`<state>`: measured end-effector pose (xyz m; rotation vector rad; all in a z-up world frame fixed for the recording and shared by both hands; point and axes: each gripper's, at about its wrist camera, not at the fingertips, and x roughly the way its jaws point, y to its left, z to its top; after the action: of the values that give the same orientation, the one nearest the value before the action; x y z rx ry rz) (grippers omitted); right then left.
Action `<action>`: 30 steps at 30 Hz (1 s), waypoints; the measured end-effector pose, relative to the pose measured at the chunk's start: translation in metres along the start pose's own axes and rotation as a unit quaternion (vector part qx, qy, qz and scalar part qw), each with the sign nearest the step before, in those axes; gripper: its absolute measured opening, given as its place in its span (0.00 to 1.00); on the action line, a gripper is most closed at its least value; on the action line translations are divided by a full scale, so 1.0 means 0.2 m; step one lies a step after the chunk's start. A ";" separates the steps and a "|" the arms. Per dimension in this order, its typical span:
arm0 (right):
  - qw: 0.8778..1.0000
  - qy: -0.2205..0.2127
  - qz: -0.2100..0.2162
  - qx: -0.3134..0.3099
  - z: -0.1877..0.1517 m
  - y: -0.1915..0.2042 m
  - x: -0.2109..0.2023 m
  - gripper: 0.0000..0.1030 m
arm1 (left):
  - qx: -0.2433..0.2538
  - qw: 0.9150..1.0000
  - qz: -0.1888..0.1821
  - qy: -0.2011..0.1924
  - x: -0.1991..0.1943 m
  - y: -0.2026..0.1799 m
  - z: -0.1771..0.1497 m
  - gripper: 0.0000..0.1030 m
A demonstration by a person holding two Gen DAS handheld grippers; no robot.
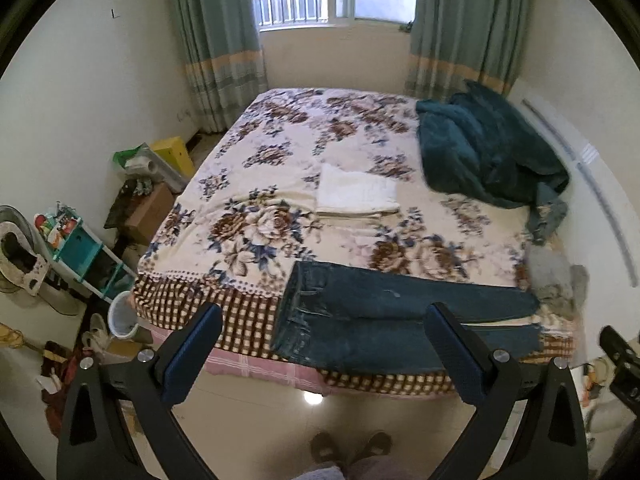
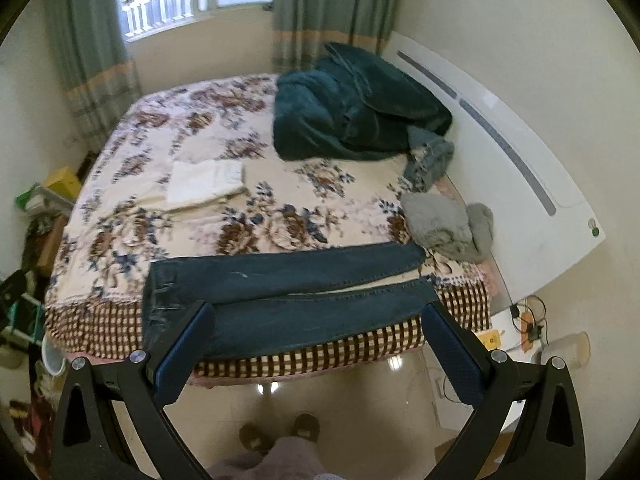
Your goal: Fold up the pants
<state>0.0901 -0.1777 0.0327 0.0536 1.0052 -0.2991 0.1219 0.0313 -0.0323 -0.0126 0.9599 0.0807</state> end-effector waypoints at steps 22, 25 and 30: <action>0.967 0.225 -0.008 0.120 0.66 -0.43 2.79 1.00 | -0.125 0.935 0.147 0.297 2.20 -0.19 0.32 1.00; 0.949 0.262 -0.022 0.177 0.63 -0.60 3.23 1.00 | -0.169 0.910 0.157 0.346 2.57 -0.17 0.24 1.00; 0.909 0.316 -0.056 0.266 0.48 -0.86 3.80 1.00 | -0.220 0.876 0.168 0.395 3.03 -0.12 0.10 1.00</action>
<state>0.5019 -0.5290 -0.5367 0.6261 1.5480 -0.6844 0.4872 0.0457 -0.5175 -0.3216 1.7413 0.6585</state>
